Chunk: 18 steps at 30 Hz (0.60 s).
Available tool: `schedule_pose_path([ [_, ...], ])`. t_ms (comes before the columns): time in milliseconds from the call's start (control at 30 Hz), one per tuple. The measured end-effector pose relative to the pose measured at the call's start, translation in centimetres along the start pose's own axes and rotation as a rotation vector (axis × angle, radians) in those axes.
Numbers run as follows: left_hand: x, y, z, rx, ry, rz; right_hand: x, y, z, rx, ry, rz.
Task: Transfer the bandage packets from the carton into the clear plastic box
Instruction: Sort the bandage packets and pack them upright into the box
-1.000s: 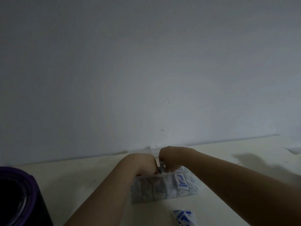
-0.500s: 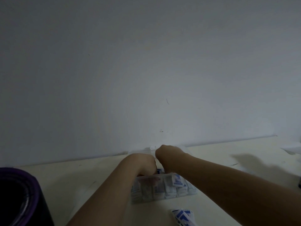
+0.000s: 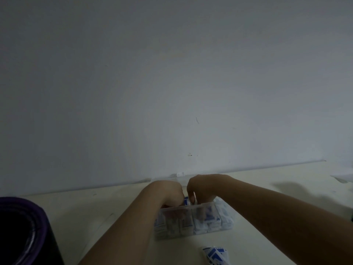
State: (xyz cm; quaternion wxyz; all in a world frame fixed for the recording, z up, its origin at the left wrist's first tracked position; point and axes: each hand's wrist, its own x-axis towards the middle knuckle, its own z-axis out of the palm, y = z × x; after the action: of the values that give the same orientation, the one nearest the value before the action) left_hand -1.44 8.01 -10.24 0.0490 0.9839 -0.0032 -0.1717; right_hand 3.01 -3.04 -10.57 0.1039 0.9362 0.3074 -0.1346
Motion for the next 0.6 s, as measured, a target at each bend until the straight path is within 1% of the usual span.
schedule_pose_path([
  [167, 0.3, -0.2, -0.1, -0.067, 0.009, -0.018, -1.0, 1.3, -0.9, 0.081, -0.054, 0.003],
  [333, 0.4, -0.3, -0.1, -0.114, -0.027, -0.03, -0.8, 1.8, 0.1, -0.035, -0.033, 0.012],
  [500, 0.2, -0.1, -0.3, -0.114, -0.059, -0.017, -0.8, 2.0, 0.3, -0.032, 0.006, -0.007],
  [600, -0.3, 0.3, -0.5, -0.18, -0.064, 0.029, -0.5, 2.1, 0.4, -0.052, -0.005, 0.002],
])
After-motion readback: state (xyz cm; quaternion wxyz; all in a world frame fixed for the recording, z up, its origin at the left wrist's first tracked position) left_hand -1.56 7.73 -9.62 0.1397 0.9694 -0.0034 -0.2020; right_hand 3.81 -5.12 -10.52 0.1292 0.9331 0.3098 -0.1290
